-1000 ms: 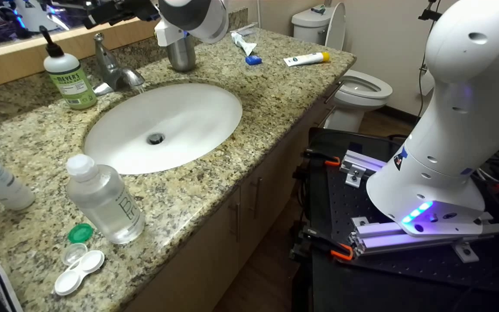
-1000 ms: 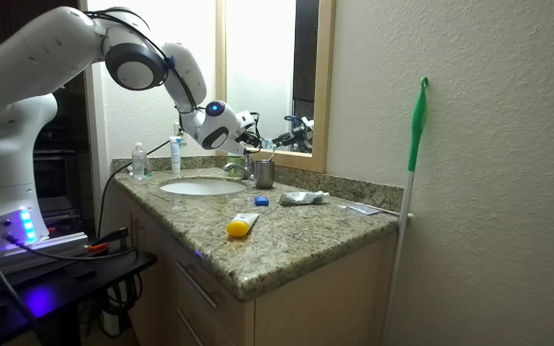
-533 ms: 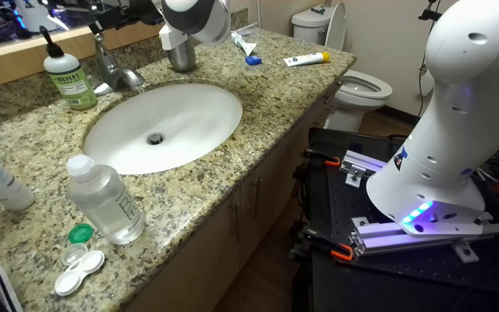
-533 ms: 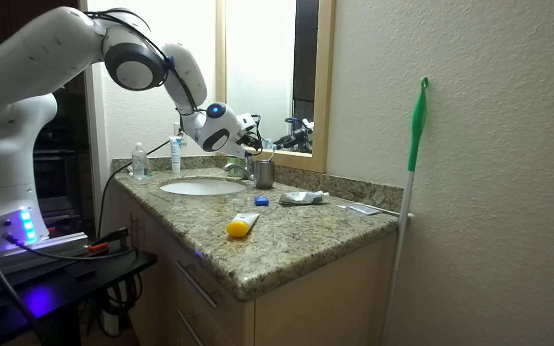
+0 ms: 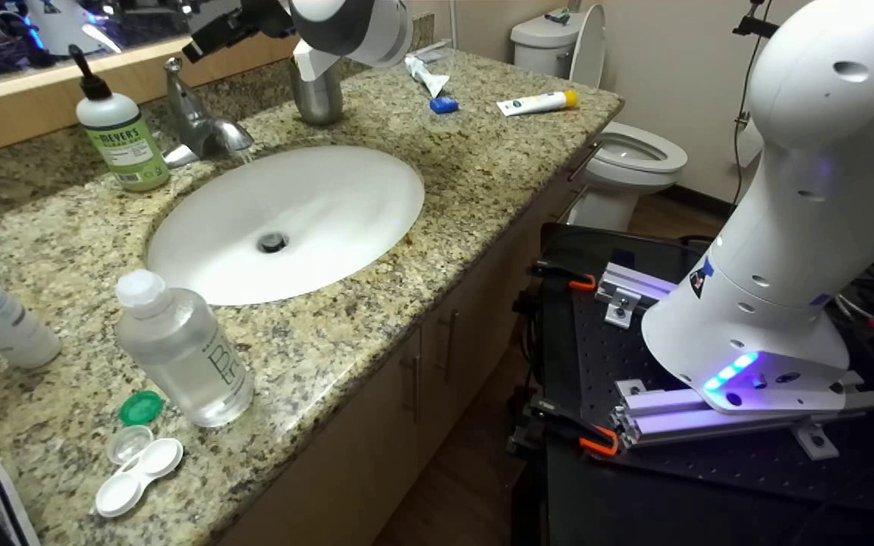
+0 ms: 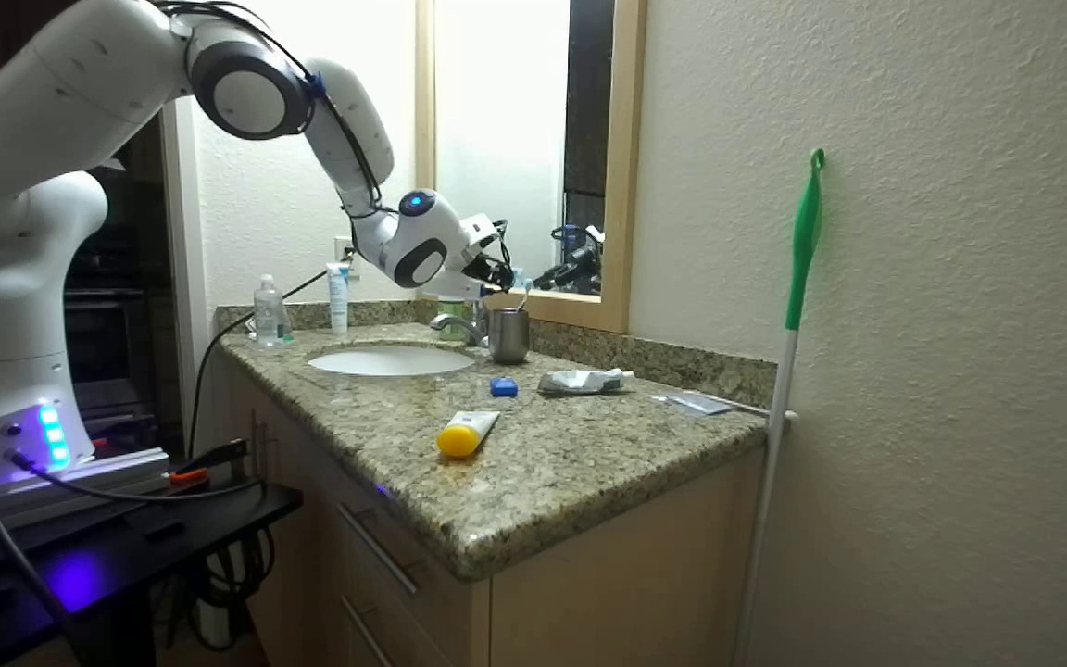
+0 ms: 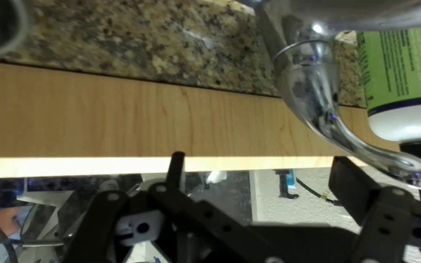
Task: Turn the faucet handle upwards pick up the toothbrush wash it and then place it in the cup afterward turn the faucet handle downwards
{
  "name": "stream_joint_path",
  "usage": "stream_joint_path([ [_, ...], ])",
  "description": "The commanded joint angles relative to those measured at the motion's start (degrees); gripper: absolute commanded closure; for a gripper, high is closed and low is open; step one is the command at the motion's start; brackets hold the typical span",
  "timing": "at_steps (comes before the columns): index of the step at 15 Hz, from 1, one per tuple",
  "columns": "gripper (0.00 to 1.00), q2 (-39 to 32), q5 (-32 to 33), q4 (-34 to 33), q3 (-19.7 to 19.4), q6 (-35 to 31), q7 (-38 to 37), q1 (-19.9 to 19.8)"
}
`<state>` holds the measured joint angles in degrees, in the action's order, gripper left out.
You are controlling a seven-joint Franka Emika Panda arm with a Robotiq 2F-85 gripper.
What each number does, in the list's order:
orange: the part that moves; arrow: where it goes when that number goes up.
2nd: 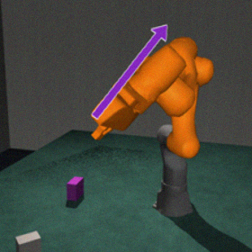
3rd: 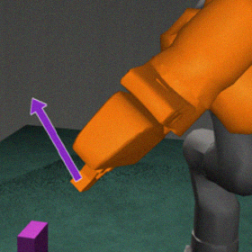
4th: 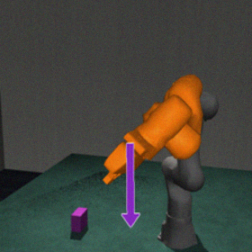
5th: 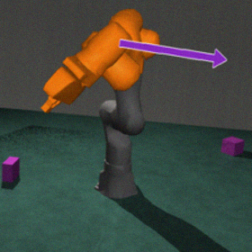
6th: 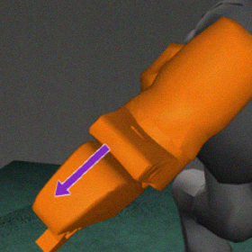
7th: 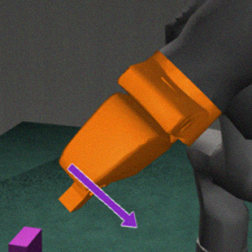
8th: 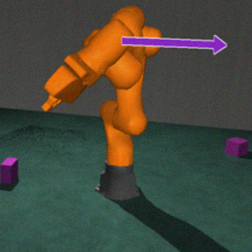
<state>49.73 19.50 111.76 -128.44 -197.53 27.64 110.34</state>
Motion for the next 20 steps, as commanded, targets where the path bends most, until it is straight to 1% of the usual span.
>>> stream_joint_path([
  [1, 0.00, -4.03, -0.11, 2.74, 0.04, 3.34, -0.49, -0.68],
  [2, 0.00, -2.88, 1.91, 3.78, 3.73, 4.37, -0.59, -3.16],
  [3, 0.00, -1.78, 3.49, 5.19, 8.32, 6.33, -1.21, -6.13],
  [4, 0.00, -0.78, 4.14, 6.55, 11.87, 8.76, -2.03, -8.46],
  [5, 0.00, -1.19, 2.79, 7.50, 14.21, 11.78, -3.79, -9.69],
  [6, 0.00, -0.82, 2.20, 7.76, 15.76, 13.12, -4.17, -10.58],
  [7, 0.00, -1.66, 1.43, 7.61, 15.65, 13.59, -4.74, -10.33],
  [8, 0.00, -0.96, 2.08, 5.76, 14.00, 11.74, -3.64, -8.34],
  [9, 0.00, -1.04, 1.99, 5.89, 14.63, 11.94, -3.77, -8.58],
  [12, 0.00, -0.92, 2.00, 5.79, 14.35, 11.92, -3.77, -8.49],
  [16, 0.00, 0.43, 1.72, 2.15, 11.50, 7.57, -3.52, -3.99],
  [17, 0.00, 0.15, 1.49, 1.06, 10.13, 6.31, -3.60, -2.31],
  [18, 0.00, 1.90, 3.25, 2.98, 10.31, 4.06, -1.98, -5.25],
  [19, 0.00, -0.10, 2.02, 2.85, 11.67, 7.36, -3.59, -4.76],
  [20, 0.00, 0.50, 2.13, 2.83, 11.03, 6.07, -3.22, -4.61],
])
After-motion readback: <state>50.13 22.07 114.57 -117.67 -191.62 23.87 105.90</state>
